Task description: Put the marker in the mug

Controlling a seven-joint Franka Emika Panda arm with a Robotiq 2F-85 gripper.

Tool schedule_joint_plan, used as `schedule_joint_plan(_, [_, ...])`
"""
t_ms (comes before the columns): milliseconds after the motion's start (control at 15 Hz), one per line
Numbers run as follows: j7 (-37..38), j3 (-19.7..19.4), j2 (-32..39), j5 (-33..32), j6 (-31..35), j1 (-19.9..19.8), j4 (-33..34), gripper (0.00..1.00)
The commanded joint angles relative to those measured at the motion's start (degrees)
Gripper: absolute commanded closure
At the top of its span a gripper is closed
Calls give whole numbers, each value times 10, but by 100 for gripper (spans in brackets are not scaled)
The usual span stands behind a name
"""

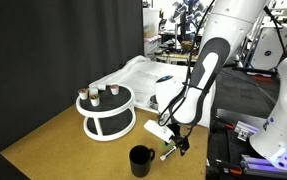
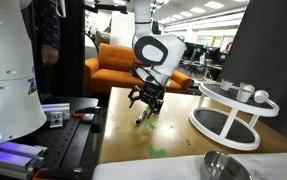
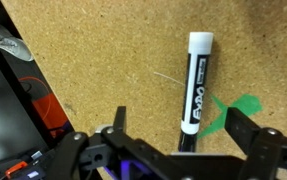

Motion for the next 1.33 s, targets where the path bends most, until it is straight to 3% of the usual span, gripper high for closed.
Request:
schedule_joint_plan(0, [-8, 12, 21, 2, 46, -8, 4, 0])
schedule_joint_plan(333, [-32, 43, 55, 22, 175, -20, -8, 0])
schedule_joint_plan(400, [-33, 49, 55, 25, 190, -23, -15, 25])
schedule_joint_plan(533, [-38, 61, 56, 32, 221, -33, -25, 32])
schedule_joint_plan(867, [-43, 84, 59, 34, 283, -56, -43, 68])
schedule_joint_plan(1133, [-45, 94, 59, 30, 291, -61, -49, 94])
schedule_joint_plan(1200, [-45, 94, 56, 29, 290, -59, -52, 99])
schedule_joint_plan(1267, [-48, 99, 47, 28, 284, -64, -55, 97])
